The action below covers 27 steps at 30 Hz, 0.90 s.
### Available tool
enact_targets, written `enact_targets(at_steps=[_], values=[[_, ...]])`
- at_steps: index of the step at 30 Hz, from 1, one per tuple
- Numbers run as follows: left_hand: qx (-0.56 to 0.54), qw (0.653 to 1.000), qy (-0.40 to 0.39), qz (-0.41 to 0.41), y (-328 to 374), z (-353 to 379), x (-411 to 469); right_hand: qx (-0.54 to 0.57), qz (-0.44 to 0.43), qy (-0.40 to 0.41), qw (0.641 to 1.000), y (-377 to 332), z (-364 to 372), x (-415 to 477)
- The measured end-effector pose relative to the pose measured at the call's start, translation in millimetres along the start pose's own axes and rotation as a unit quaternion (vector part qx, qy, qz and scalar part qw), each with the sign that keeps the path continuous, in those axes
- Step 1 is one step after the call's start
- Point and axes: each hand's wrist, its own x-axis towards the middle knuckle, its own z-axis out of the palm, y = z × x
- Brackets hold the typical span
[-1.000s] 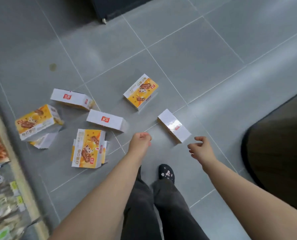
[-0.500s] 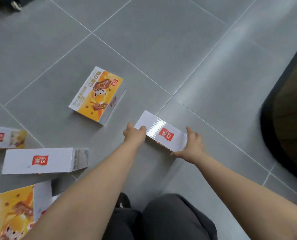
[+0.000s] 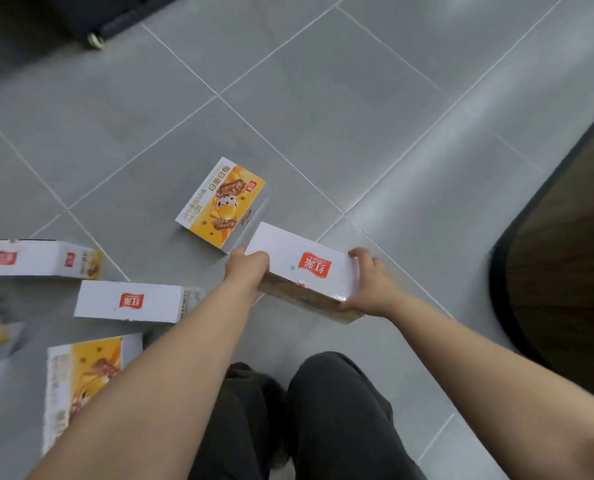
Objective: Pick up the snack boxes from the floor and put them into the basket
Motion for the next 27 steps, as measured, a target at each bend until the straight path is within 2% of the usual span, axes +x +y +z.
enact_targets(at_steps=[6,10,12,14,17,19,22,27], values=[[-0.054,0.991,0.118,0.03,63.3,-107.9,-155.5,0.004,-0.106,-0.032,0.994,-110.8,-85.1,-117.8],[-0.157,0.975,0.159,0.019,79.5,-165.2,-260.5,-0.002,-0.176,-0.056,0.983,-159.4,-113.2,-197.2],[-0.219,0.956,0.196,0.024,70.2,-192.0,-316.6,-0.027,-0.213,-0.086,0.973,-176.7,-122.4,-240.1],[-0.231,0.942,0.239,0.031,61.2,-203.9,-352.8,-0.04,-0.234,-0.109,0.965,-185.9,-126.6,-266.9],[-0.287,0.903,0.318,0.036,22.7,-215.4,-417.0,-0.075,-0.299,-0.178,0.934,-196.0,-122.7,-309.0],[-0.319,0.878,0.356,0.02,-10.3,-215.5,-454.6,-0.111,-0.341,-0.21,0.909,-198.8,-119.0,-331.3],[-0.394,0.829,0.396,-0.001,-76.5,-202.3,-526.1,-0.208,-0.427,-0.236,0.847,-199.3,-103.8,-375.1],[-0.51,0.704,0.492,-0.049,-186.1,-159.0,-622.1,-0.346,-0.522,-0.313,0.714,-192.8,-52.8,-468.8]])
